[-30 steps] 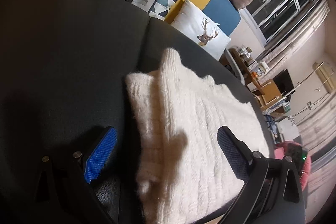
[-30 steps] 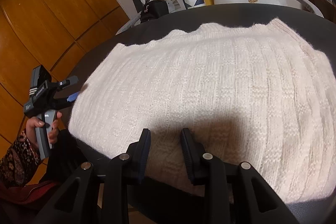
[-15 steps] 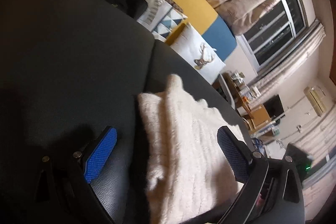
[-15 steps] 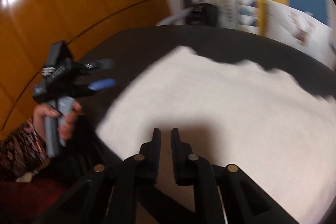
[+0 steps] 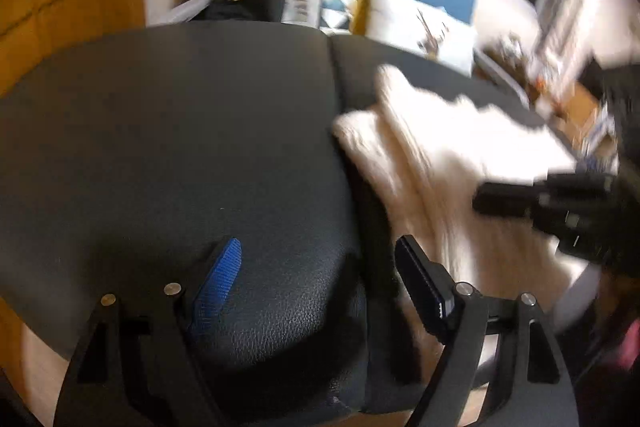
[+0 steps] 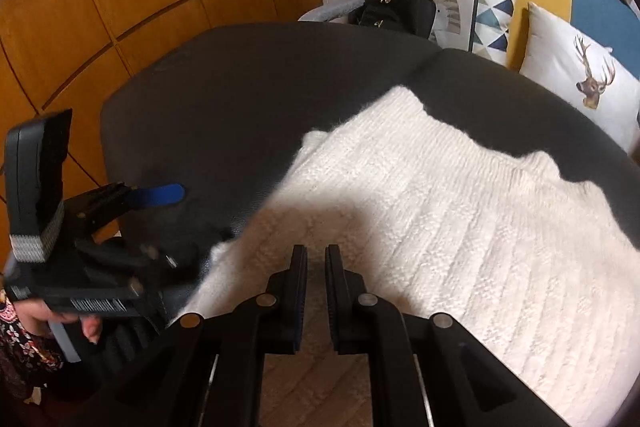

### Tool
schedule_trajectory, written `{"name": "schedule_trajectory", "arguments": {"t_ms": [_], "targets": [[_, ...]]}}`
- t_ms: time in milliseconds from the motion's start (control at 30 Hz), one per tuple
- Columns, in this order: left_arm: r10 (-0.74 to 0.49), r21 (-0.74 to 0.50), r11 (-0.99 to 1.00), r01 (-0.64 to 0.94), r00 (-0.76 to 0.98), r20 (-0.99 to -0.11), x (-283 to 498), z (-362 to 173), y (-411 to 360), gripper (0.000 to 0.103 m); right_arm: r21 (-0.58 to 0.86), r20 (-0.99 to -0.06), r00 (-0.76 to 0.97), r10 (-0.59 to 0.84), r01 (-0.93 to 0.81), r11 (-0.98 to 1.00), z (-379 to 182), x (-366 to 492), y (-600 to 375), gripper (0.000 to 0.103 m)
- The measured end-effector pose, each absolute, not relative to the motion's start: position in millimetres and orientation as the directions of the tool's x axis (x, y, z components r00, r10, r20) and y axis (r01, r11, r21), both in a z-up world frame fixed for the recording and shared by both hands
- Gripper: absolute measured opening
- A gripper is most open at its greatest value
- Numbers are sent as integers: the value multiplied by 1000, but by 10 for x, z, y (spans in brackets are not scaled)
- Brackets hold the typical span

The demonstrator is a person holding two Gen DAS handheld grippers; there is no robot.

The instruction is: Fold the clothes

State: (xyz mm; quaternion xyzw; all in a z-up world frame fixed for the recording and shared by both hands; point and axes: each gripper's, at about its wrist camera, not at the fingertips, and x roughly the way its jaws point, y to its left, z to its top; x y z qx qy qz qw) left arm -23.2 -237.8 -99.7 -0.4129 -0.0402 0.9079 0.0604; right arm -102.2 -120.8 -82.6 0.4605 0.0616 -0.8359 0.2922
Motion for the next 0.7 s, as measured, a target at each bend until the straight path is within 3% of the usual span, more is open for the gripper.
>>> {"name": "schedule_trajectory", "arguments": {"t_ms": [33,200,333,433,700], "targets": [[143,-108,-990,-94,-661,-736,-218,-993,-2361,82,177,-808,-397,-436,543,-821,-838,-1024,-1211,9],[307,-275,-948,-161,-691,-655,-150,-906,-2547,82,187,-808,-392,-439,536,-823,-883,-1021,-1236,9],[225,-172,-974,-145,-620,-752,-326,-1021,-2440,82,197,-796,-398,-456,541,-818,-843,-1040,-1289,8],[205,-105,-974,-199,-596,-776,-326,-1056,-2312,82,169,-812,-381,-443,572,-802,-856,-1066,-1412,8],[263,-145,-959,-243,-572,-777,-235,-1030,-2287,82,169,-846,-327,-421,585,-793,-870,-1207,-1520,8]]}}
